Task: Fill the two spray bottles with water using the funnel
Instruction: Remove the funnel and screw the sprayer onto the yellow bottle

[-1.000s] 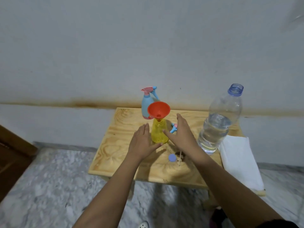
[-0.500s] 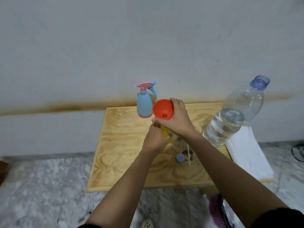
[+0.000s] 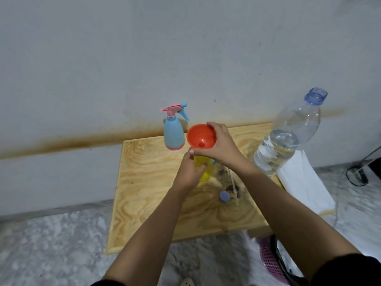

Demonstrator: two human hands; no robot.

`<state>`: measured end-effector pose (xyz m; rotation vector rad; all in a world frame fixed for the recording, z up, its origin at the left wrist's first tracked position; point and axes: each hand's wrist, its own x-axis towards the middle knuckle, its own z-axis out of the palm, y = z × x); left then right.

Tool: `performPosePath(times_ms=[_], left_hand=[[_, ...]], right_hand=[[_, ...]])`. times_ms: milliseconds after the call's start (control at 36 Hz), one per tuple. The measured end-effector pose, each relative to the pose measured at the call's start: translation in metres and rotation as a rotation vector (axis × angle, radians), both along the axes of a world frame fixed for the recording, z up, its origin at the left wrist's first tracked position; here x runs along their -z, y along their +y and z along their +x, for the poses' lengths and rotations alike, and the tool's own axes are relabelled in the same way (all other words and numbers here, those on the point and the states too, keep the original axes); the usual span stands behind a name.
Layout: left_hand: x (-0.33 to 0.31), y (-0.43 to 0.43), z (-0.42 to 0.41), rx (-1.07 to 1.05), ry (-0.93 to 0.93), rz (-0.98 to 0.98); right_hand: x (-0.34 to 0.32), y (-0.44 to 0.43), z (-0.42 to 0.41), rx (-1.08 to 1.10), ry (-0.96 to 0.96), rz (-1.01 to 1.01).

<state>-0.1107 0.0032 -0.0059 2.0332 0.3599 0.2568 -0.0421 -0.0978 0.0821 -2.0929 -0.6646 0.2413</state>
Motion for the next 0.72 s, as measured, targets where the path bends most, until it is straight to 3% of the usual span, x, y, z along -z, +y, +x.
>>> performPosePath(times_ms=[722], left_hand=[[0.000,0.013,-0.014,0.053,0.049,-0.011]], right_hand=[[-0.009,0.001,-0.005,0.108,-0.025,0.086]])
